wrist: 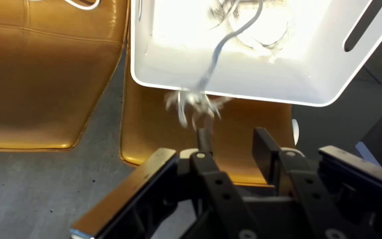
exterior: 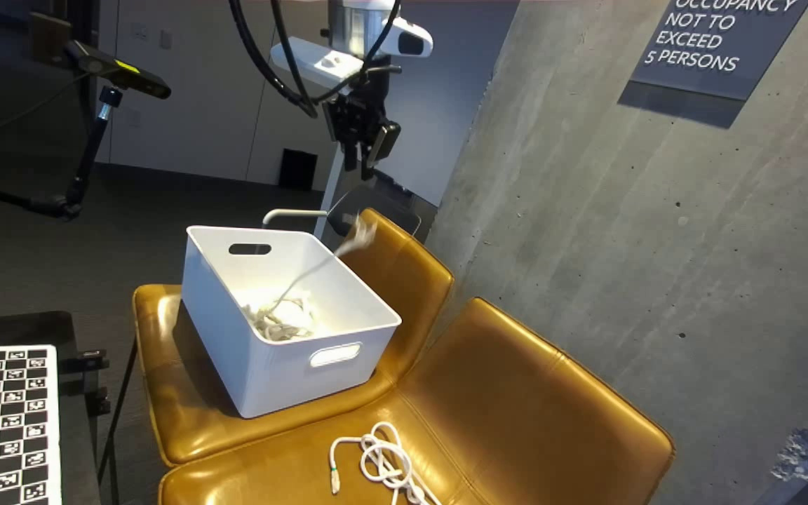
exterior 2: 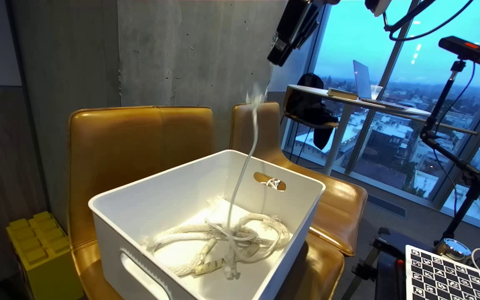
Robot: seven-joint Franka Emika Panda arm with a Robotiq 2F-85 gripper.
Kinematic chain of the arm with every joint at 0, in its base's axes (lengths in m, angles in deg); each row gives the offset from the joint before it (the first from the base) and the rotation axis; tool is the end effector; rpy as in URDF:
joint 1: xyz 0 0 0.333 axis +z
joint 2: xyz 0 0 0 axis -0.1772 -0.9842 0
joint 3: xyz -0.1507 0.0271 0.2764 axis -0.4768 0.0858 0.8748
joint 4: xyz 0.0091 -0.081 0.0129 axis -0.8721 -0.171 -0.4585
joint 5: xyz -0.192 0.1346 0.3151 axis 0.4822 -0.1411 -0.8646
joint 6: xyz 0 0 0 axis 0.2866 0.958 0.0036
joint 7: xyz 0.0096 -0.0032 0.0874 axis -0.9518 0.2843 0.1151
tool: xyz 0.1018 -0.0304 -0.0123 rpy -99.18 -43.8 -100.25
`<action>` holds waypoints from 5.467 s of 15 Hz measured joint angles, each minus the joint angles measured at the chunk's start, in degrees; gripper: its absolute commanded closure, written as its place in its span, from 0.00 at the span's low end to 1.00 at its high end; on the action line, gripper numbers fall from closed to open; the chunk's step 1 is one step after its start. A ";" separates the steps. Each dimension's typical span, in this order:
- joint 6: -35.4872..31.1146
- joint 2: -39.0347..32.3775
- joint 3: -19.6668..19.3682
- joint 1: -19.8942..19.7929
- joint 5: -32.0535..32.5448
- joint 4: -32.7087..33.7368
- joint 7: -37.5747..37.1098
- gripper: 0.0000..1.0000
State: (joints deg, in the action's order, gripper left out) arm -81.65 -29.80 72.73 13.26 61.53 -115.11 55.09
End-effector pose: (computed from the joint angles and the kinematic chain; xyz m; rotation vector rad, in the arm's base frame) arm 0.5930 0.0488 0.5099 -3.0259 -0.3141 -0.5995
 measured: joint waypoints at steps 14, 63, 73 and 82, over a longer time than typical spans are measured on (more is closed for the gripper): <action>-6.13 -10.17 -8.27 -14.65 -3.41 -4.61 13.82 0.00; -20.13 -33.93 -9.83 -9.84 -1.61 8.33 -12.84 0.98; -14.63 -7.86 -3.06 -3.96 0.31 0.88 -10.73 0.98; -0.92 8.45 7.15 4.58 7.11 2.46 -20.05 0.98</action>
State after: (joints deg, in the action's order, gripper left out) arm -82.57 -21.35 79.87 17.83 68.63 -112.65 35.04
